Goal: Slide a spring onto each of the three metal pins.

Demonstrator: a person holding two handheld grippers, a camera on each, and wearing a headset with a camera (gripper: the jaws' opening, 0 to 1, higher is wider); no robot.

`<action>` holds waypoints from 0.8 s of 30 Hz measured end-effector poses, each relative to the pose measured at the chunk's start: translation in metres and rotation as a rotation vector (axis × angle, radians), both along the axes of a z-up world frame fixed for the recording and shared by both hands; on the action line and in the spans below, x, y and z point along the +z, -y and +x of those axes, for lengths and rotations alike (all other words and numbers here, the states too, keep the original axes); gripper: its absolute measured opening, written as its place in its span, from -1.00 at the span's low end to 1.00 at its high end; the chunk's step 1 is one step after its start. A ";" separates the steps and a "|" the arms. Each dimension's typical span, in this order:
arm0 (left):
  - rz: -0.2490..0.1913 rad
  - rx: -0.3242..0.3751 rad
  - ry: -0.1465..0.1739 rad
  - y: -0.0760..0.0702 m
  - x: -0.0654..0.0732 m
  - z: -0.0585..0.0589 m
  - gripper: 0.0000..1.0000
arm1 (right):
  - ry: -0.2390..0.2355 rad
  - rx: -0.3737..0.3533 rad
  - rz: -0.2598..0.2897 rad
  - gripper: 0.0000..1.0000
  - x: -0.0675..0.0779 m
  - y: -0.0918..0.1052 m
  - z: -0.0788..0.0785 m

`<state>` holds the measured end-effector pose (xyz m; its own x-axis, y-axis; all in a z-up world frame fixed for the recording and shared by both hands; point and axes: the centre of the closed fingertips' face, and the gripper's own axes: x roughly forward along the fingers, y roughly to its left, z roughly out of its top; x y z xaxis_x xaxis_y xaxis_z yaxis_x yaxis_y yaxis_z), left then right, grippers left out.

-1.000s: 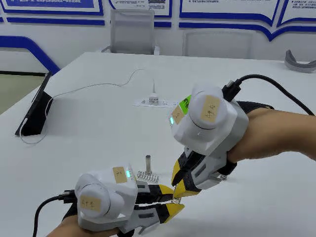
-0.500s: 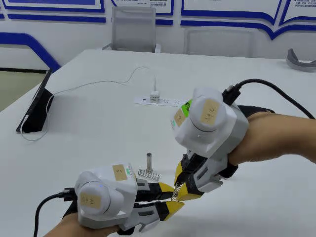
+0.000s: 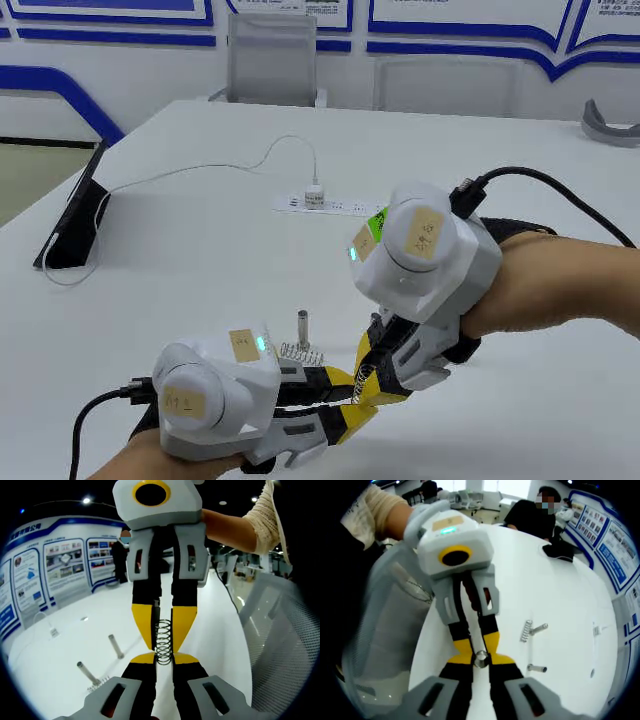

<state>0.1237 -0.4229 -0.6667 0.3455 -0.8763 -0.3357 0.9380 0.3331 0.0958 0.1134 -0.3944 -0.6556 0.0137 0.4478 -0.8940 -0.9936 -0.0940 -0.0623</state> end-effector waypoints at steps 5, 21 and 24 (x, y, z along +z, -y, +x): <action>-0.003 0.013 -0.021 -0.002 -0.001 0.001 -0.64 | 0.003 -0.005 0.003 -0.75 0.001 -0.001 0.002; -0.027 0.096 -0.066 -0.023 -0.003 0.010 -0.30 | 0.019 -0.049 0.000 -0.75 0.008 0.011 0.016; -0.026 0.118 -0.072 -0.030 -0.006 0.012 -0.21 | 0.020 -0.061 -0.001 -0.75 0.009 0.014 0.019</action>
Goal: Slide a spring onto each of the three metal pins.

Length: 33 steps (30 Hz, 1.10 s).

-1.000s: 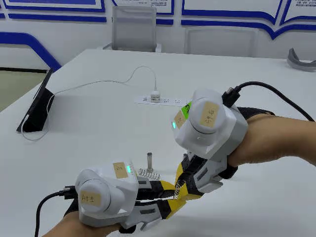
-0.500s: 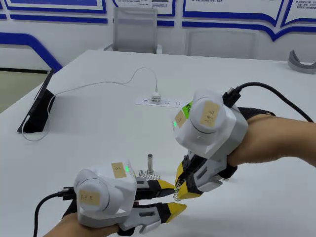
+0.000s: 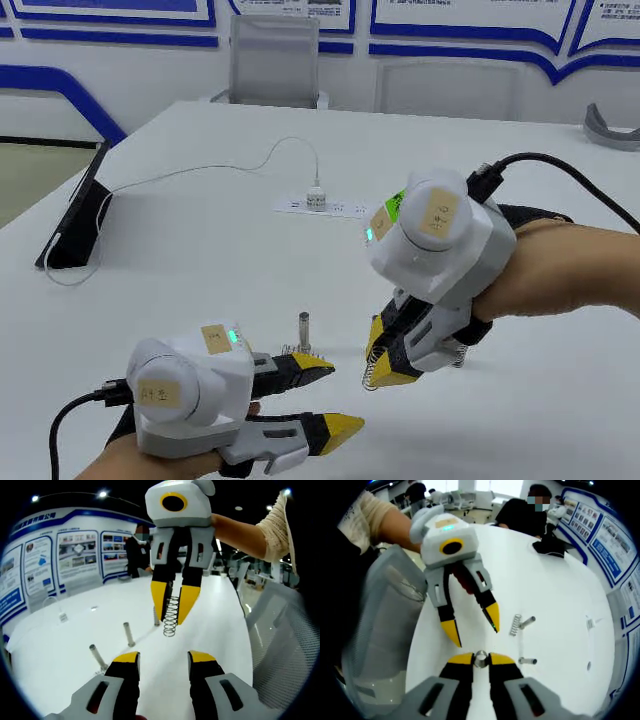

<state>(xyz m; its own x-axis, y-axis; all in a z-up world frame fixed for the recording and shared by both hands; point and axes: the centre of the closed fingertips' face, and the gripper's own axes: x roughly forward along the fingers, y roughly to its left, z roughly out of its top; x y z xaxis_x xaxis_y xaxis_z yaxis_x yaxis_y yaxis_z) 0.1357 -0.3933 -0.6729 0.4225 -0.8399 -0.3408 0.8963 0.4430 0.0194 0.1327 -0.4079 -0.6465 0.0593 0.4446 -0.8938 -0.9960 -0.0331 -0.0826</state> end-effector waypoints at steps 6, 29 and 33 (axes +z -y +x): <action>-0.005 0.037 -0.009 -0.012 -0.002 0.004 -0.11 | 0.003 -0.016 -0.006 -0.75 0.000 0.004 0.006; -0.025 0.137 -0.032 -0.036 -0.006 0.013 0.16 | 0.033 -0.082 -0.024 -0.75 0.010 0.020 0.043; -0.028 0.147 -0.034 -0.037 -0.006 0.014 0.20 | 0.039 -0.092 -0.028 -0.75 0.011 0.021 0.051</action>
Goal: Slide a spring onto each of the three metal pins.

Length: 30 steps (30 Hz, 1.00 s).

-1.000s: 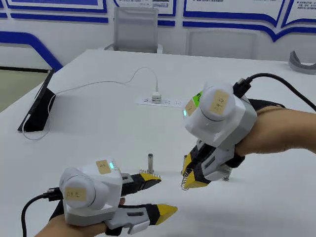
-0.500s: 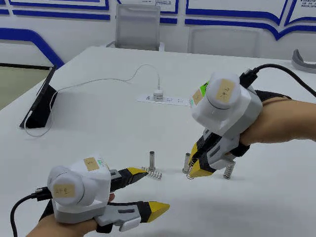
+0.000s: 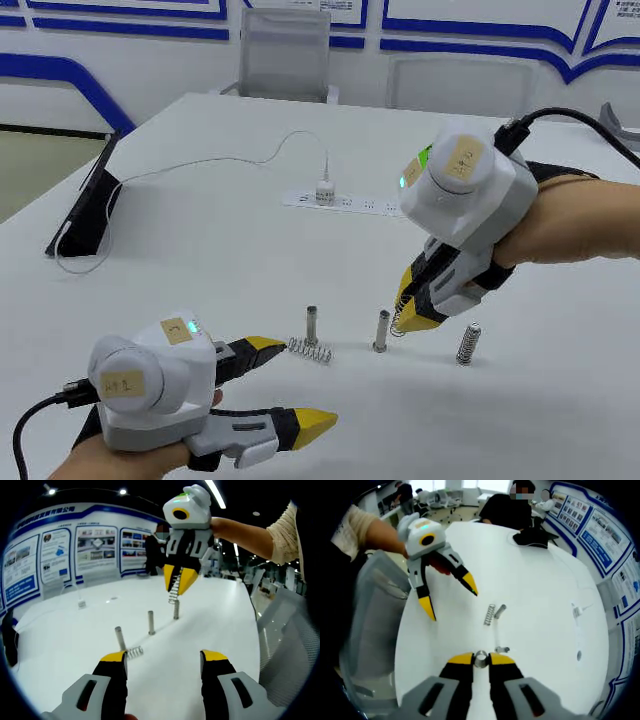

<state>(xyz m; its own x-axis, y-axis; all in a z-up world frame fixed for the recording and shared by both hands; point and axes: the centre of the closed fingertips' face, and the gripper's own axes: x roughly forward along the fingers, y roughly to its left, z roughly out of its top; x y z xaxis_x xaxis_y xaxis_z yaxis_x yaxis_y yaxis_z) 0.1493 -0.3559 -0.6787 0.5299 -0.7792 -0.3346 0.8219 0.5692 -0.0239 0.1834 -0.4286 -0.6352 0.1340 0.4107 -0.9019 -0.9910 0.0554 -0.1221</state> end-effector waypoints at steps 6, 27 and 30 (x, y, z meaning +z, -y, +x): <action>-0.003 0.007 -0.002 -0.002 -0.001 0.002 0.23 | 0.008 -0.020 0.003 -0.75 0.001 -0.003 0.015; -0.006 0.025 -0.016 -0.005 -0.002 0.002 0.30 | -0.007 -0.063 -0.022 -0.75 -0.017 -0.004 0.036; -0.006 0.029 -0.018 -0.006 -0.003 0.002 0.29 | -0.013 -0.068 -0.023 -0.75 -0.019 -0.004 0.037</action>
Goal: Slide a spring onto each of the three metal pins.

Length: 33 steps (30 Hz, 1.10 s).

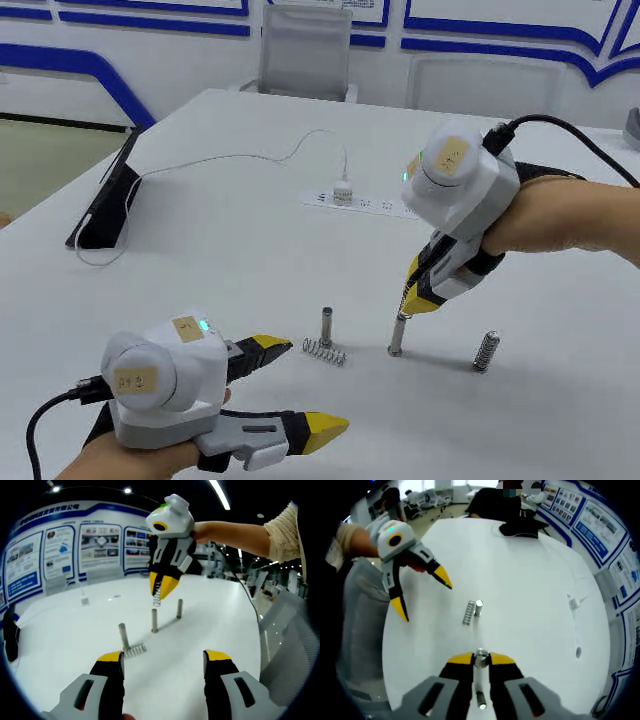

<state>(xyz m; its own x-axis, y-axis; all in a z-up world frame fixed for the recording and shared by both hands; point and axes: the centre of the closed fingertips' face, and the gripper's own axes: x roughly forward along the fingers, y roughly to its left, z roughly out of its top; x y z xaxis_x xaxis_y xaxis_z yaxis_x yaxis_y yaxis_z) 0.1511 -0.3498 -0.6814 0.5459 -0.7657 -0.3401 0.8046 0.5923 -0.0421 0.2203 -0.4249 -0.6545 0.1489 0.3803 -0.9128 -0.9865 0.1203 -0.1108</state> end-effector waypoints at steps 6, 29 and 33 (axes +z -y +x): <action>-0.003 0.009 -0.005 -0.002 -0.002 -0.001 0.29 | -0.008 -0.001 0.000 -0.75 -0.002 -0.002 0.001; -0.013 0.024 -0.014 -0.005 -0.004 0.001 0.28 | -0.049 -0.013 -0.028 -0.75 -0.019 0.000 0.007; -0.015 0.027 -0.014 -0.006 -0.004 0.001 0.28 | -0.059 -0.019 -0.035 -0.75 -0.024 0.000 0.008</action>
<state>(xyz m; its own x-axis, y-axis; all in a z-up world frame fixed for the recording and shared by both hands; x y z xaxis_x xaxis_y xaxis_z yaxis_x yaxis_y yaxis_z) 0.1523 -0.3443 -0.6851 0.5615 -0.7559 -0.3368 0.7876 0.6130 -0.0626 0.2281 -0.4249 -0.6788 0.1018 0.3457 -0.9328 -0.9890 0.1363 -0.0574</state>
